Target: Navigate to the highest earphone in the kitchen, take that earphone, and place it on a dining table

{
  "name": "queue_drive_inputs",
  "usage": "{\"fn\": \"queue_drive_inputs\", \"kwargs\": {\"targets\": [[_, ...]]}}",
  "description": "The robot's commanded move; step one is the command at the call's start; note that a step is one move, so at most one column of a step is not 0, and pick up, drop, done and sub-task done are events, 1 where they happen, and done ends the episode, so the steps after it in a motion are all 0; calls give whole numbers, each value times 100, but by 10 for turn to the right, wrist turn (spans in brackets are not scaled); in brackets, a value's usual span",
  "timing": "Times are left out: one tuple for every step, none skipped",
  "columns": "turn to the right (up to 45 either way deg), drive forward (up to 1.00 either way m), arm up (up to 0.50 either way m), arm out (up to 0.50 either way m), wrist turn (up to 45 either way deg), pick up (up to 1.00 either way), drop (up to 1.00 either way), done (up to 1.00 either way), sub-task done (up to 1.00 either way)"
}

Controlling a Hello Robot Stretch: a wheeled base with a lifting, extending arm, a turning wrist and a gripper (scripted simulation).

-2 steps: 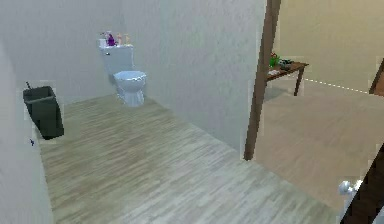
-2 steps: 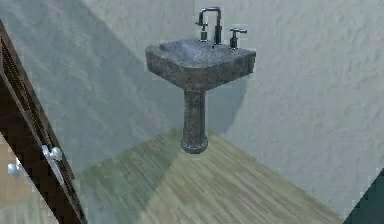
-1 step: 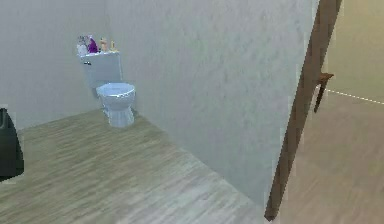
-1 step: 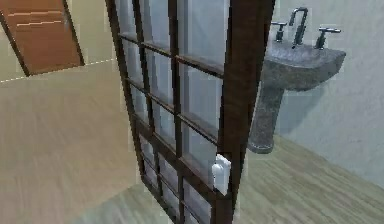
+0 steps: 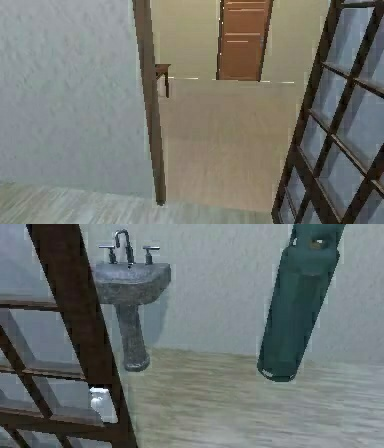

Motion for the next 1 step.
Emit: {"fn": "queue_drive_inputs", "kwargs": {"targets": [[0, 100, 0, 0, 0, 0, 0, 0, 0]]}}
